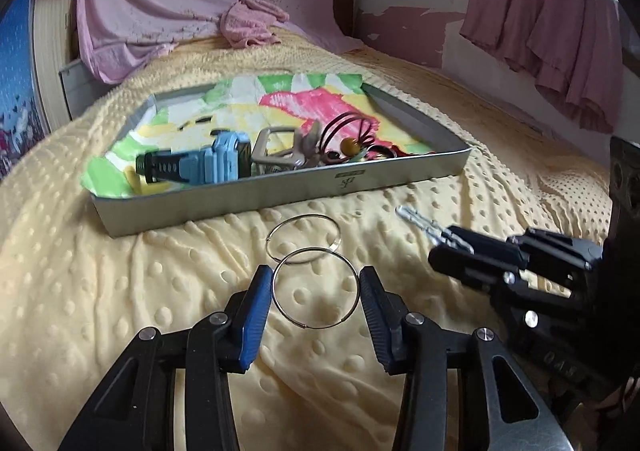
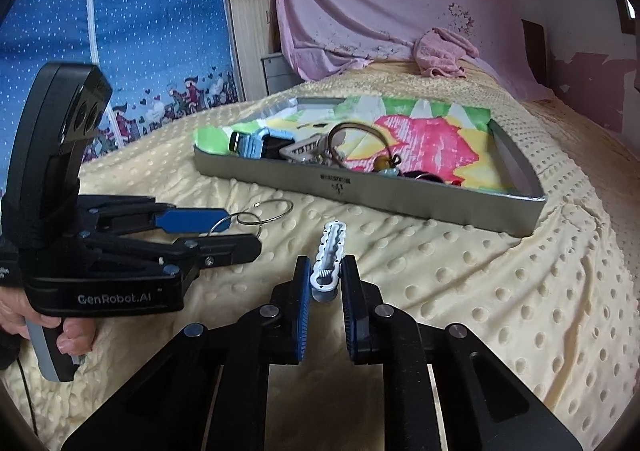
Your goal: Organize jewelry
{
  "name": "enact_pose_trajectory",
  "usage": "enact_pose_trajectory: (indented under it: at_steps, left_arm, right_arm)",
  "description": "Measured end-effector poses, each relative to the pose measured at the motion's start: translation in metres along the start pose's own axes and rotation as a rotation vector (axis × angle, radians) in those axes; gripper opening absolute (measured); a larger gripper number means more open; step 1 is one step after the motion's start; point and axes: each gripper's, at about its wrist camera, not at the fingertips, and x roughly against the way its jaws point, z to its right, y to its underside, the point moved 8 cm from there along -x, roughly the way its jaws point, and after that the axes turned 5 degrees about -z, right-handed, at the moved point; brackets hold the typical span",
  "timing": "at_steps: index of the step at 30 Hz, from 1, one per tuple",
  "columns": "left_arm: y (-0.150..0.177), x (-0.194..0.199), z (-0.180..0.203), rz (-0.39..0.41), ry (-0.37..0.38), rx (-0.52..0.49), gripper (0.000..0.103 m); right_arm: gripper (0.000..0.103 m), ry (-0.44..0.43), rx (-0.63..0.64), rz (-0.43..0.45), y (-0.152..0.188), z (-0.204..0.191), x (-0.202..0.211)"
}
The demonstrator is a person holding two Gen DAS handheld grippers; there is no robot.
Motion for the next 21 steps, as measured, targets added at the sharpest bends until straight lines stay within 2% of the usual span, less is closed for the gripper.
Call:
enact_pose_trajectory:
  at_steps: [8,15,21]
  left_arm:
    - [-0.014,0.023,0.018,0.039,-0.032,-0.051,0.042]
    - [-0.034,0.037,0.03,0.082,-0.026,-0.031,0.042]
    - [-0.061,0.046,0.039,0.136,0.004,0.006,0.042]
  right_arm:
    - [0.014,-0.001,-0.058,0.098,-0.008,0.015,0.025]
    - [0.014,0.013,-0.111,0.169,-0.016,0.033,0.044]
    - [0.013,0.06,-0.128,0.212,-0.026,0.054,0.056]
